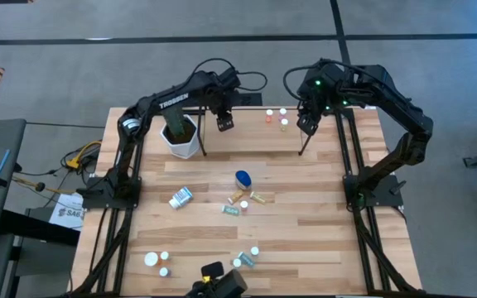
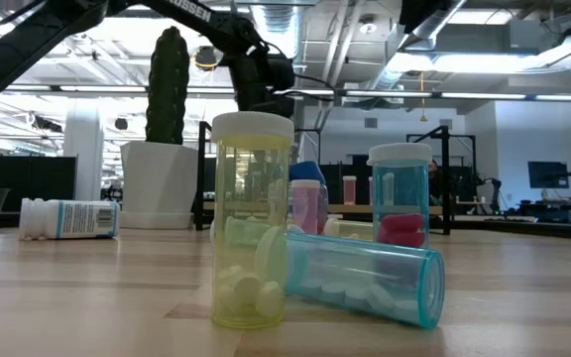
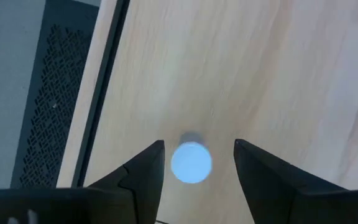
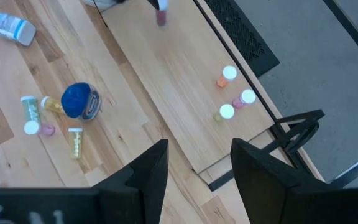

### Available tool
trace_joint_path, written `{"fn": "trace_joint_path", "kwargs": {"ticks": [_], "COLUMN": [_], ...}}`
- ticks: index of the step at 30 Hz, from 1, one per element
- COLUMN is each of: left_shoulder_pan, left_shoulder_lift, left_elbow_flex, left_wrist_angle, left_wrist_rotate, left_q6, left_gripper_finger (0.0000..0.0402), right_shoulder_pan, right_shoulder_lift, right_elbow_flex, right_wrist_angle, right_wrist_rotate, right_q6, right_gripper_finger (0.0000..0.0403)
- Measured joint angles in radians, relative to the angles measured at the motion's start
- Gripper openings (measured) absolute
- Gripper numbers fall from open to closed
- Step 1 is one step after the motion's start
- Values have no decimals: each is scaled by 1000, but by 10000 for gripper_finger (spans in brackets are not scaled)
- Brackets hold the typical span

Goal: Pick and place medicine bottles onto shelf by color
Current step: Put the yellow pill bottle on the shelf

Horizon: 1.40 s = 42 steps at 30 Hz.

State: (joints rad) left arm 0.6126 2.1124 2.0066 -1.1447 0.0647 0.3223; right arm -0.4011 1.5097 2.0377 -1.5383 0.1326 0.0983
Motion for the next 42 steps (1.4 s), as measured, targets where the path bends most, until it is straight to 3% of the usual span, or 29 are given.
{"fn": "trace_joint_path", "kwargs": {"ticks": [12,25,32,37,42], "left_shoulder_pan": [-118,-367,-508,-601,-668], "left_shoulder_lift": [0,-7,-23,-90,-198], "left_elbow_flex": [193,196,195,134,-22], "left_wrist_angle": [-212,-418,-427,-426,-422], "left_wrist_rotate": [8,8,8,-14,-79], "left_q6": [-113,-284,-423,-522,-638], "left_gripper_finger": [179,179,179,179,179], "right_shoulder_pan": [0,0,0,0,0], "right_shoulder_lift": [0,0,0,0,0], "right_elbow_flex": [0,0,0,0,0], "right_wrist_angle": [-25,-23,30,91,151], "right_wrist_rotate": [0,0,0,0,0], "right_q6": [0,15,17,18,17], "right_gripper_finger": [195,195,195,195,195]}}
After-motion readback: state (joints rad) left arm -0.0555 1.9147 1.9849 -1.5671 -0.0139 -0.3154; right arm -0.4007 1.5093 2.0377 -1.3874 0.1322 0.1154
